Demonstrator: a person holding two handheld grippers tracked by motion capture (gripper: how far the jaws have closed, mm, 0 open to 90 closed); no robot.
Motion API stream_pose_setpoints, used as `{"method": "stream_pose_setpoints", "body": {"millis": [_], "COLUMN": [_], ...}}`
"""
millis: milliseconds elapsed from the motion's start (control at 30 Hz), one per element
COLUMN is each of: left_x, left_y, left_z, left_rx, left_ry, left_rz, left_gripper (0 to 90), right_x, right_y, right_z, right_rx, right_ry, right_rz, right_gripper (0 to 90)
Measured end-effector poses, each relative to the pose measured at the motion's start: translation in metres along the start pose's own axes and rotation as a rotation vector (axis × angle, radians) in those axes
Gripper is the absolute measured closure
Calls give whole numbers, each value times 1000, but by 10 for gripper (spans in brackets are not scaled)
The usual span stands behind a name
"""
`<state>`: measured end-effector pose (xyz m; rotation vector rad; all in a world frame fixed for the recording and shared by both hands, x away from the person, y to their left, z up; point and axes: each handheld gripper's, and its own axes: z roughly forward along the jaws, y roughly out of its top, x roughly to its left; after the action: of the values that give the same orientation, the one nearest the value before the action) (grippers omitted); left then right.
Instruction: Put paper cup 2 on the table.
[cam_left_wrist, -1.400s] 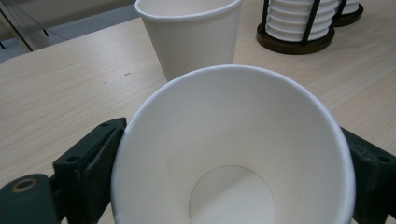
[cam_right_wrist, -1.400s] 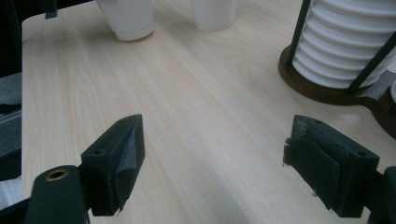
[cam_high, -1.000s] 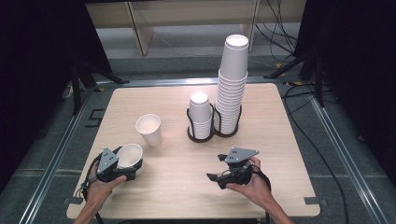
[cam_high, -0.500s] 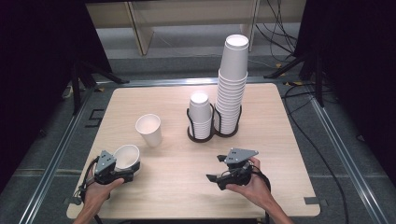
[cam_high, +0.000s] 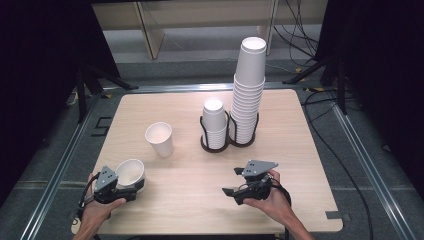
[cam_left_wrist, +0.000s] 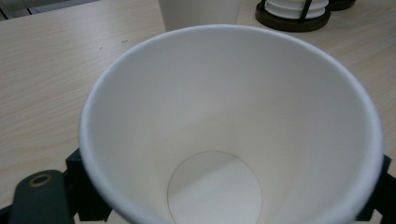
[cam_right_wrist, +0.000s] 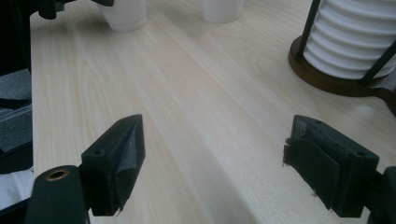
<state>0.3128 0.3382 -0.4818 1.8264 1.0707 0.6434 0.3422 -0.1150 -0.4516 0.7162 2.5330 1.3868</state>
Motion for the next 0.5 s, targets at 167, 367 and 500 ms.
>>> {"method": "stream_pose_setpoints", "body": {"millis": [167, 367, 500], "left_x": [0, 1, 2], "left_y": [-2, -3, -3], "left_z": [4, 7, 4], "left_rx": [15, 17, 8], "left_ry": [-1, 6, -6], "left_rz": [16, 16, 9], "left_gripper": [145, 146, 147], "right_x": [2, 2, 2], "right_y": [0, 0, 0], "right_z": [1, 1, 2], "right_rx": [6, 4, 4], "right_ry": [7, 6, 7], "right_rz": [-2, -15, -20], "right_gripper": [200, 201, 201]}}
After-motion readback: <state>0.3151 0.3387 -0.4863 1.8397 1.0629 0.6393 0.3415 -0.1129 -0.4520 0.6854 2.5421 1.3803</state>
